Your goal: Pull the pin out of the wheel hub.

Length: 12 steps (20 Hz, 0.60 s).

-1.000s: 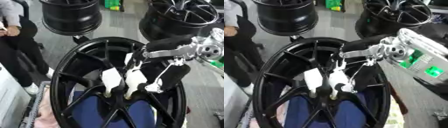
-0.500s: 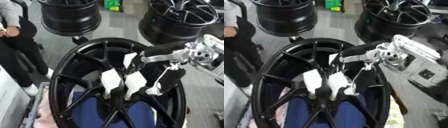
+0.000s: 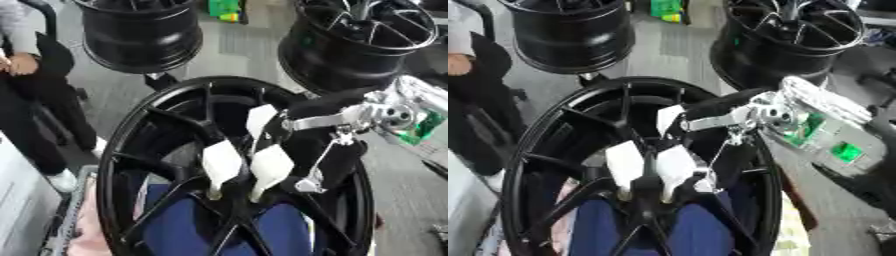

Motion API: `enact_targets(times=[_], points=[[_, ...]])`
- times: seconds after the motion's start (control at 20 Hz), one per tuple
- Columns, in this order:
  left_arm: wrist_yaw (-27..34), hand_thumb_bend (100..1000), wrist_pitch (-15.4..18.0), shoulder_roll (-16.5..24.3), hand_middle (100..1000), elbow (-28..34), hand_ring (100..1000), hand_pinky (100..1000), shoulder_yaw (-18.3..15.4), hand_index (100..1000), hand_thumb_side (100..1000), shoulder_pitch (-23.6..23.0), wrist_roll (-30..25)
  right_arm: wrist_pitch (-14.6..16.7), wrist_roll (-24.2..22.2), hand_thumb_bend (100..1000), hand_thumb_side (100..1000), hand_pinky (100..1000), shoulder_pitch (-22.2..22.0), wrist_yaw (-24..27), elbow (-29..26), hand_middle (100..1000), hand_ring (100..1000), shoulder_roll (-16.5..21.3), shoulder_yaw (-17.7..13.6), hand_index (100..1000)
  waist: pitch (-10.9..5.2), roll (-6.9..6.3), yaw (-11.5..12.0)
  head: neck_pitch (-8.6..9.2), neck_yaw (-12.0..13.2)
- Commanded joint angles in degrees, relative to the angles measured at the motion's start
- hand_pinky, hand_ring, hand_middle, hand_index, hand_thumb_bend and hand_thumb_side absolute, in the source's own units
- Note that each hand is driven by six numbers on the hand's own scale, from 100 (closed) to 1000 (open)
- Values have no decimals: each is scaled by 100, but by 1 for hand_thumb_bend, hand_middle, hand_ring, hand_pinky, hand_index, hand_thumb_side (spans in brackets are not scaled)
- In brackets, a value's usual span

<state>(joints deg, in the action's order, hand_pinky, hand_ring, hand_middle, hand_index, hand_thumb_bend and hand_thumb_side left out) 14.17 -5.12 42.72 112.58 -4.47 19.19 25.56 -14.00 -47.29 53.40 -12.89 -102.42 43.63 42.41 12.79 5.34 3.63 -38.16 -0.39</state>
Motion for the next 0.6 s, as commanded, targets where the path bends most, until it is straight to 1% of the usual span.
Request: enact_targets(times=[0.05,0.1,0.15,0.25,0.4,0.55,0.6], points=[[-5,285,-15,85,685,80,818,749,-58,821,653,61,18,-60,149,232,283,839,81,31,16,734,800,54,-85,811,-77,-50,1,47,-20],[-6,284,-19,83,685,79,819,749,-58,821,654,61,20,-107,220,216,320,833,83,78,-3,714,793,52,-88,793,-77,-51,-1,44,-19],[-8,285,-24,83,686,75,820,750,-58,821,654,61,22,-167,299,206,324,828,84,138,-28,694,785,51,-93,774,-78,-51,-3,45,-15],[-9,284,-33,76,687,60,820,750,-67,821,654,62,34,-303,458,153,315,817,88,280,-86,644,766,49,-107,730,-82,-49,-6,44,-10],[-11,284,-45,70,688,43,821,751,-65,821,655,53,35,-496,635,125,325,806,92,487,-168,615,746,59,-96,704,-86,-46,-7,40,-5],[-23,285,-56,78,689,37,822,752,-83,821,654,41,39,-626,698,118,284,799,94,645,-243,599,738,83,-102,688,-92,-42,-8,41,5],[-23,285,-57,78,689,39,821,752,-89,821,654,40,44,-651,706,100,243,793,95,679,-271,570,721,92,-109,660,-94,-41,-8,41,9]])
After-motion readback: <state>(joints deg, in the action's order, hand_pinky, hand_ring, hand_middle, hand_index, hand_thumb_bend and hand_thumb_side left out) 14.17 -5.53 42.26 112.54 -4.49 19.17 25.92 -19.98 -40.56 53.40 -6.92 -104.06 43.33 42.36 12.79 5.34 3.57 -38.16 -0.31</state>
